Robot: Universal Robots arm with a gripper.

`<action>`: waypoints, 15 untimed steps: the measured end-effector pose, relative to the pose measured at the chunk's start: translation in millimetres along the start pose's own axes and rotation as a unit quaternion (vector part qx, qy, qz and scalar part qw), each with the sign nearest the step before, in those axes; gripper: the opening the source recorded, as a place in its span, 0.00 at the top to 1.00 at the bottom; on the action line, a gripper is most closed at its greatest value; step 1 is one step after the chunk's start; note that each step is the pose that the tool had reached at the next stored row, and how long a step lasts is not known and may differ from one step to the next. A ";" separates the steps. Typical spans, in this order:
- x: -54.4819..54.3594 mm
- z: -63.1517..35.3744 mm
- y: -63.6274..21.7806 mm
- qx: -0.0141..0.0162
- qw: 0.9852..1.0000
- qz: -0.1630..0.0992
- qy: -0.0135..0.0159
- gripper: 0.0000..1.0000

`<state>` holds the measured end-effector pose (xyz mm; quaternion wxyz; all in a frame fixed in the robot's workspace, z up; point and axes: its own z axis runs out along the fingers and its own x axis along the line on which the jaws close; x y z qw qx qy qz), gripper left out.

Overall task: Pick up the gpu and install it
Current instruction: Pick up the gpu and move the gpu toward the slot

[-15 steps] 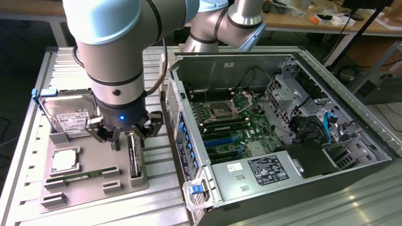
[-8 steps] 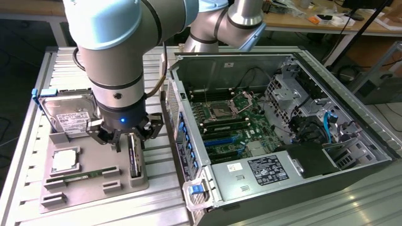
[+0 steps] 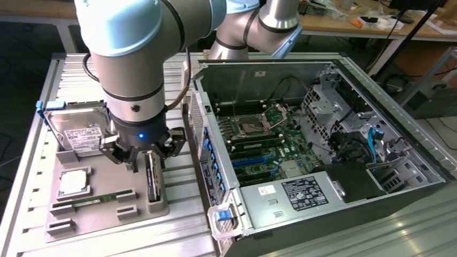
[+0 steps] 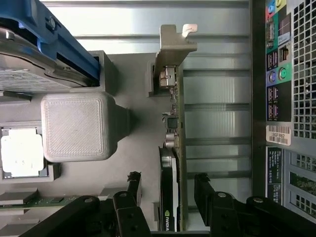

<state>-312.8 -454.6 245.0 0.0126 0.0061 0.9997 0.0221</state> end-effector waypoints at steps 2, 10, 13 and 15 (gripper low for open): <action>-0.1 0.2 0.0 0.000 1.000 -0.001 0.000 0.44; -0.2 0.4 0.0 0.000 1.000 -0.001 0.000 0.52; -0.2 0.4 0.0 0.000 1.000 -0.001 0.000 0.65; -0.2 0.4 0.0 0.000 1.000 -0.001 0.000 0.71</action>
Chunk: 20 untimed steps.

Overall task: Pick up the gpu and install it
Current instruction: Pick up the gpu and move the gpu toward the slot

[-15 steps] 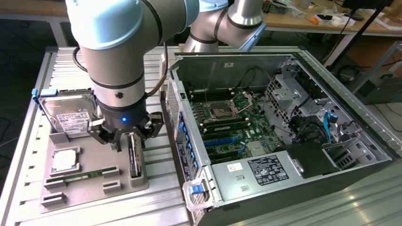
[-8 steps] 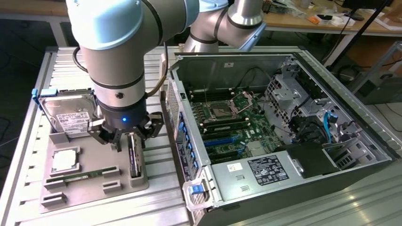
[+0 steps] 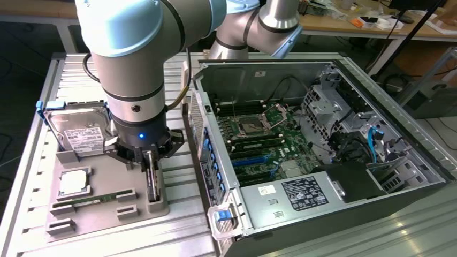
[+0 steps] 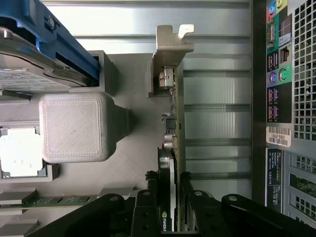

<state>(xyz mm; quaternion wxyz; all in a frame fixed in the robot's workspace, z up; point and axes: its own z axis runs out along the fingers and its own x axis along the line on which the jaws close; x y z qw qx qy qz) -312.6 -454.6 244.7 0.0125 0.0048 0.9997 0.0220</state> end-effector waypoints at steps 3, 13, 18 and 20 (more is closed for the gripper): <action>0.0 0.0 0.0 0.000 1.000 0.000 0.000 0.73; 0.0 0.0 0.0 0.000 1.000 0.000 0.000 0.73; 0.0 0.0 0.0 0.000 1.000 0.000 0.000 0.73; 0.0 0.0 0.0 0.000 1.000 0.000 0.000 0.73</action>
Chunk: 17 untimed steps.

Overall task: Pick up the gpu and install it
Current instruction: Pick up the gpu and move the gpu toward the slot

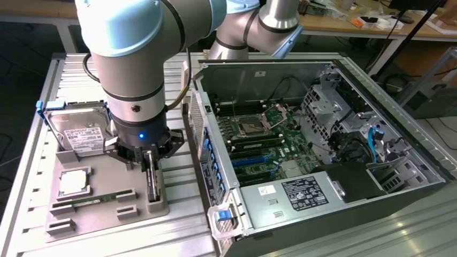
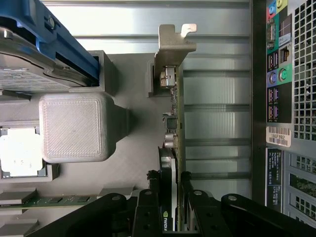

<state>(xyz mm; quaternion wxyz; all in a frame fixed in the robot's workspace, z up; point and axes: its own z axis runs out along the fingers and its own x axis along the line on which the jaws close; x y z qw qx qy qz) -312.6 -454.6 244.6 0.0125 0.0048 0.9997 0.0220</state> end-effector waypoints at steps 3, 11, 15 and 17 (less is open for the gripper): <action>0.0 -0.8 0.0 0.000 1.000 0.000 0.000 0.73; -0.2 -8.2 0.4 0.000 1.000 0.000 0.000 0.73; -0.3 -13.2 0.6 0.000 1.000 0.000 0.000 0.73; -0.4 -15.8 0.7 0.000 1.000 0.000 0.000 0.73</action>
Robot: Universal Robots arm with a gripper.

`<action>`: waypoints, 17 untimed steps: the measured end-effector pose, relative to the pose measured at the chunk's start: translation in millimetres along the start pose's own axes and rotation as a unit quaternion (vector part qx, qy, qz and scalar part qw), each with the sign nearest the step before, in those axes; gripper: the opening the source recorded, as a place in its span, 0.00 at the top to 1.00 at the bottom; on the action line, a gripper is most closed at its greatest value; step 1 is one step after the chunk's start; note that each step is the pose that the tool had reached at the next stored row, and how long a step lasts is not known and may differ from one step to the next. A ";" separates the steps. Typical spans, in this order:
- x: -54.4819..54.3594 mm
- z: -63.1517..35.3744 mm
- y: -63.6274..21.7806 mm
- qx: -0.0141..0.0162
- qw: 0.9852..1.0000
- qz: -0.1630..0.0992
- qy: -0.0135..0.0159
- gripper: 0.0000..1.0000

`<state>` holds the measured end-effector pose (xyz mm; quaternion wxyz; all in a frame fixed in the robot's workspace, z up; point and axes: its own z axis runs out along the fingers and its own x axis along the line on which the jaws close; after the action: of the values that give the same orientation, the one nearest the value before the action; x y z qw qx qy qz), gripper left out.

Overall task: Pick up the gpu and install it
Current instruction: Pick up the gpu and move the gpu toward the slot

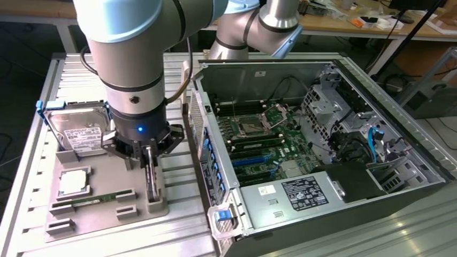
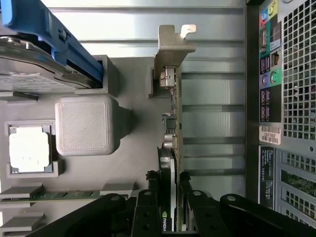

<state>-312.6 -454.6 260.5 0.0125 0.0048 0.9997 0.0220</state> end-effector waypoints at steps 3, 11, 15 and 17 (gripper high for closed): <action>-0.1 -3.8 0.2 0.000 1.000 0.000 0.000 0.73; -0.3 -13.2 0.6 0.000 1.000 0.000 0.000 0.73; -0.4 -15.6 0.7 0.000 1.000 0.000 0.000 0.73; -0.4 -15.6 0.7 0.000 1.000 0.000 0.000 0.73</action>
<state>-312.6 -454.6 276.1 0.0126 0.0048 0.9997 0.0221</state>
